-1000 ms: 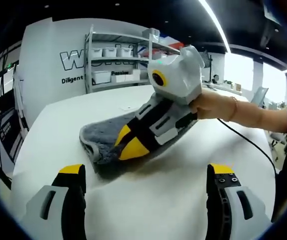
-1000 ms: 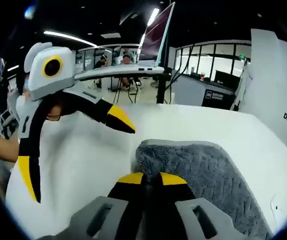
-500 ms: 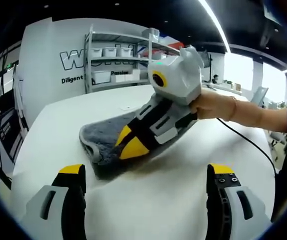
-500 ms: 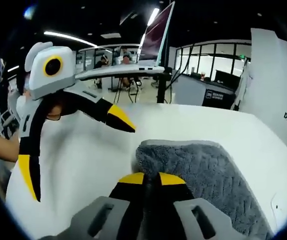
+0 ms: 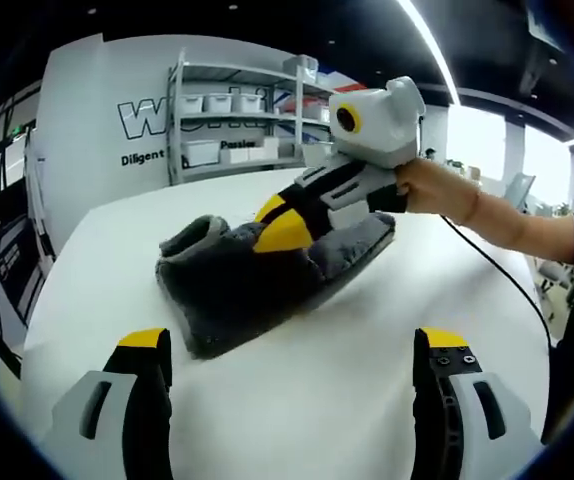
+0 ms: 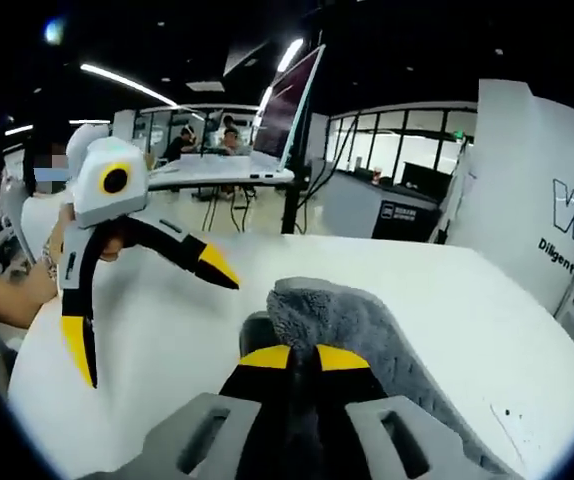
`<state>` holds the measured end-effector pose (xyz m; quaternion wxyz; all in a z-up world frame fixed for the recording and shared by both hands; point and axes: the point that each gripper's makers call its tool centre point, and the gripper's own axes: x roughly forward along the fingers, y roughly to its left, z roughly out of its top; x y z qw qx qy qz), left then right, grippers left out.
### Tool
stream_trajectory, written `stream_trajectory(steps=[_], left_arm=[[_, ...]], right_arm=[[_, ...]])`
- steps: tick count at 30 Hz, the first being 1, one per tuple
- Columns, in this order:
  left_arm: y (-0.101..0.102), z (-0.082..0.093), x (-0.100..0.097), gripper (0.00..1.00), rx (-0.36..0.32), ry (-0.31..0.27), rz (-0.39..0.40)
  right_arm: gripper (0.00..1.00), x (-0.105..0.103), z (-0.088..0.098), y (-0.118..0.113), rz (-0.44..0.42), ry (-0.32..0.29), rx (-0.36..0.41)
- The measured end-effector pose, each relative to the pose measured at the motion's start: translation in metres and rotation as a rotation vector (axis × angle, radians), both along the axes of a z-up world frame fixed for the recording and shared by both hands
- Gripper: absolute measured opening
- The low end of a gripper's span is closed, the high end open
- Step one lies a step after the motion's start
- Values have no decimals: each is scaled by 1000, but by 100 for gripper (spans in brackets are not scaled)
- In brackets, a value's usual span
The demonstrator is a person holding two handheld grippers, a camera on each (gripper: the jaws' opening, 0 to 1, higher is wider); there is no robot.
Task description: Open the folded towel by lifting each exposed corner and separating the folded layers until the towel lies flat within the target outline without major curled edges
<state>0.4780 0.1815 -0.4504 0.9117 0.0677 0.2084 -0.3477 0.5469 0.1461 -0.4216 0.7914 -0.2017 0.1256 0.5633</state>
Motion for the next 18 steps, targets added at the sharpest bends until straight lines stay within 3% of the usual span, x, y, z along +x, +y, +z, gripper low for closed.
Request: stream_trajectory(steps=[10,18], left_arm=[[0,-1,-1,99,3,1,6],[-1,-3,-2,99,9,3,4]], right_arm=[[2,6,37,-50,-95,-117,46],[2,14,59,-94,-183,-176,76]])
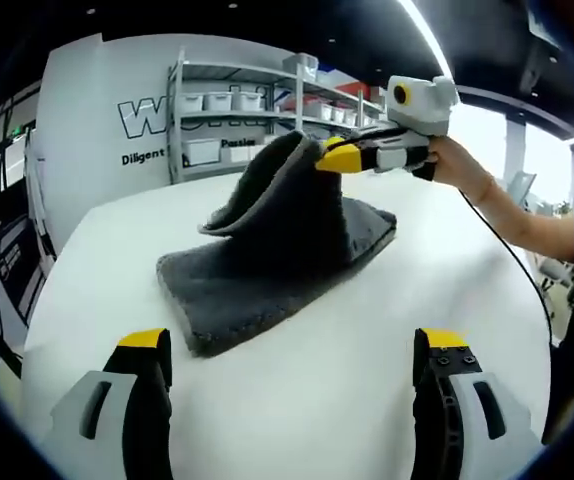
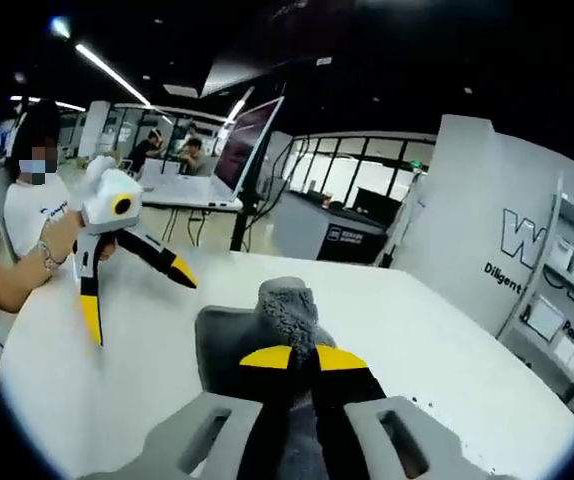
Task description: Open the folded towel by lifting each exposed corner and separating the folded layers until the towel lies flat within the target outline without major curled edges
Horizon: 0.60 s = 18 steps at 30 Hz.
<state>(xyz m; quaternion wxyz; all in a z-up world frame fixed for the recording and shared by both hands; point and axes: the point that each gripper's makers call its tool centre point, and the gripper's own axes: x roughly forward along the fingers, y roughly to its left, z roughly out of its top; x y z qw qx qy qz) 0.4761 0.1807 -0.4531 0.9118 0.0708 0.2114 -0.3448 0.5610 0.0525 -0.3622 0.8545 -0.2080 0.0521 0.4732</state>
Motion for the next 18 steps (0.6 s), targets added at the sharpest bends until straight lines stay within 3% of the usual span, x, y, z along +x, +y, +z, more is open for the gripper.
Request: stream_trajectory(steps=[10,18], left_arm=[[2,0,1,99,2,0,2],[2,0,1,99,3,1,1]], right_arm=[[2,10,28,-46,-107,-17,124],[2,15,58,-83,-180,-88,146]])
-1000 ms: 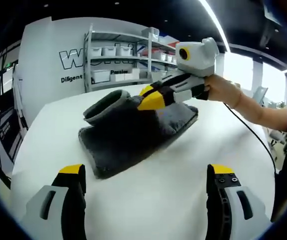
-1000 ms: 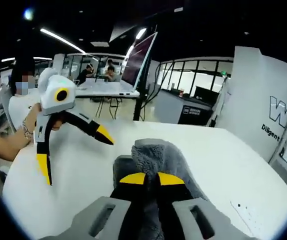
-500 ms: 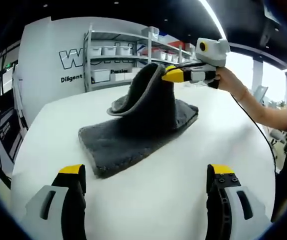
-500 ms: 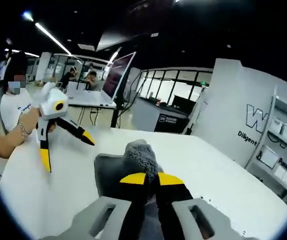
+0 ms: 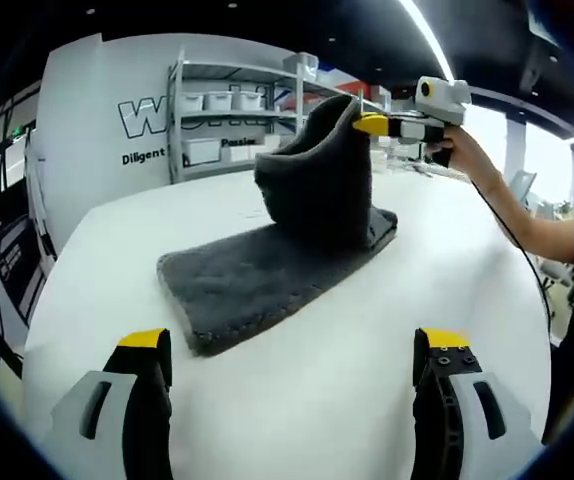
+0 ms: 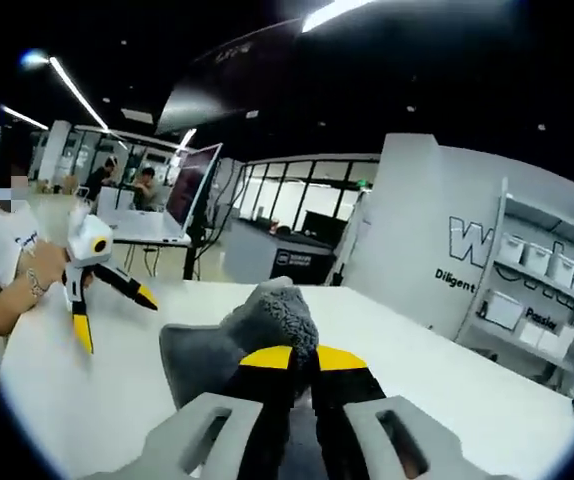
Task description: Open the folded towel by lifting each exposed corner and separating the folded layers until the towel lies flat within the target outline without major curled edges
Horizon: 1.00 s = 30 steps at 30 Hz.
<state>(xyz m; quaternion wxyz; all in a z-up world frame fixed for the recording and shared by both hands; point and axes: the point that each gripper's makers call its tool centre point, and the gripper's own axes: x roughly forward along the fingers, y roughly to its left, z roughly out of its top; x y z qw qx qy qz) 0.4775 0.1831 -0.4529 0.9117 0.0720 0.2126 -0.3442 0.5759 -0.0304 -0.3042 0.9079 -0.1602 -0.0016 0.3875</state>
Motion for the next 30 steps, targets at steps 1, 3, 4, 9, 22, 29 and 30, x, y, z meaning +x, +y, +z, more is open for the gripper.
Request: stream_trajectory(steps=[1,3,4,9,22,29,30], left_arm=[[0,0,0,99,0,1,0],[0,0,0,99,1,1,0],[1,0,1,99,0,1,0],[2,-1,2,99,2,4,4],[2,-2,1,99,4,8,6],[1,-4,0,99,10,14,4],[1,-4,0,99,10,14,5]], right_arm=[[2,1,3,-5,-12,-3,1],[2,2,7,-15,-28,-13,-5],[2,3,9,-20,-37,-18,-8],[2,5,19,-44,-85,-32,8],[2,0,47,-104,-186,-76,42],[2,-6,57,-138,-240,-99,38],[2,-7,59,-144,-249,-101,44]])
